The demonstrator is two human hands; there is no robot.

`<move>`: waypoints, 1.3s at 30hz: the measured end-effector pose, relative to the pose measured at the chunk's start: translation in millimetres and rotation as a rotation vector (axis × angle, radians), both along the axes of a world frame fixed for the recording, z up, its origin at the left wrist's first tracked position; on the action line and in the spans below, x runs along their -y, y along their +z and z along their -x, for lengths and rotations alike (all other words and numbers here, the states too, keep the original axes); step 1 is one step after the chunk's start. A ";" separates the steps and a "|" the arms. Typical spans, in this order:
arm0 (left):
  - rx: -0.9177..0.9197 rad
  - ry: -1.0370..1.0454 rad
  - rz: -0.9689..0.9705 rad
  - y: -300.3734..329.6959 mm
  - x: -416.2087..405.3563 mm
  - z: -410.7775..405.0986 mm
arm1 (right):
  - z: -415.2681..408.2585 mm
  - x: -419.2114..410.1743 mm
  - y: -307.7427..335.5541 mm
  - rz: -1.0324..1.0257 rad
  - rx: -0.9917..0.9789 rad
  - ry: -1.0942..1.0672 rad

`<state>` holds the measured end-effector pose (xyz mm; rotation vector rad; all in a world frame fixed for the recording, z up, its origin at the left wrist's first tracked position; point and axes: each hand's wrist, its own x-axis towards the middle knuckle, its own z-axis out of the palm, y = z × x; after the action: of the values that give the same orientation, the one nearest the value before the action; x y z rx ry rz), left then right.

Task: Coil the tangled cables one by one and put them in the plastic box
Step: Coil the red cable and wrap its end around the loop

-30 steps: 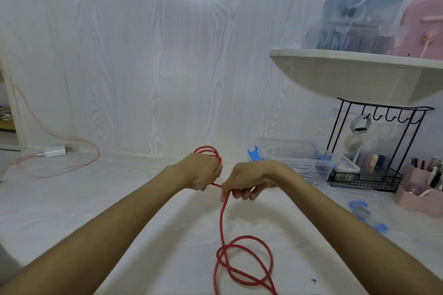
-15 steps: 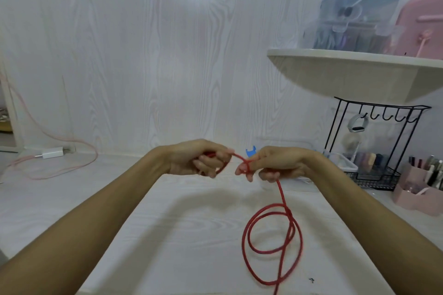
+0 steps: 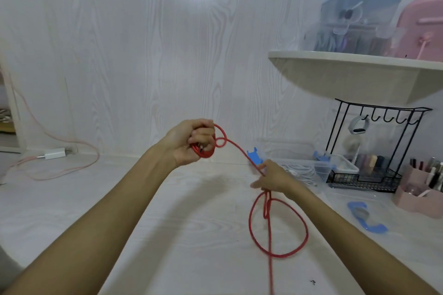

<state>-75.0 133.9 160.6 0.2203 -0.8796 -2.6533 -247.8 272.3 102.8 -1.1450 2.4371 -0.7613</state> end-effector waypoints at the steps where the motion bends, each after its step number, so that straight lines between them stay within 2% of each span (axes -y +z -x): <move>1: 0.067 -0.018 0.120 0.4 -0.8 2.0 | -2.9 -0.3 2.4 -0.029 -0.063 0.051; 3: 0.131 -0.083 0.208 0.4 -3.1 4.9 | -22.0 3.0 11.2 0.099 -0.008 0.219; 5: 0.134 -0.151 0.190 0.2 -5.2 7.2 | -41.9 8.7 22.7 0.324 0.174 0.344; 7: 0.131 -0.158 0.165 -0.8 -4.1 7.0 | -54.2 14.0 33.5 0.505 0.404 0.322; 8: 0.126 -0.149 0.146 -1.2 -2.4 6.4 | -57.5 14.9 37.0 0.530 0.429 0.276; 11: 0.108 -0.043 0.038 -2.8 7.2 2.0 | -57.8 10.9 38.1 0.478 0.310 0.201; 14: 0.101 0.039 -0.049 -8.2 15.8 -2.5 | -57.0 6.4 39.5 0.511 0.286 0.196; 18: 0.120 -0.073 0.013 -14.6 9.4 -0.5 | -60.0 8.7 42.7 0.359 -0.293 0.266; 19: 0.128 -0.093 0.028 -14.8 7.4 0.4 | -63.7 10.0 41.3 0.329 -0.310 0.324; 21: 0.134 -0.092 0.008 -14.5 5.2 1.1 | -69.2 12.3 37.7 0.347 -0.225 0.358; 24: 0.129 -0.036 -0.038 -15.1 4.6 0.0 | -70.6 13.9 35.2 0.427 0.066 0.239; 26: 0.127 -0.021 -0.045 -17.8 3.9 -0.2 | -70.4 12.6 33.1 0.376 0.260 0.243; 28: 0.109 -0.037 -0.056 -19.1 1.9 0.6 | -69.0 11.0 30.3 0.349 0.189 0.292; 31: 0.112 -0.021 -0.054 -18.2 1.3 1.4 | -70.4 10.8 24.8 0.484 -0.062 0.371; 33: 0.115 0.024 -0.065 -18.4 2.0 2.0 | -71.7 11.5 24.8 0.539 -0.066 0.405; 35: 0.113 0.056 -0.087 -21.2 3.2 3.1 | -71.5 12.2 27.7 0.527 0.025 0.395; 39: 0.082 -0.049 -0.008 -25.0 2.9 -3.5 | -42.7 12.5 43.7 0.639 0.627 0.179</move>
<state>-71.5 131.0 135.6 0.3157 -0.9112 -2.7108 -205.1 259.7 146.5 -1.0759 1.5859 -1.6172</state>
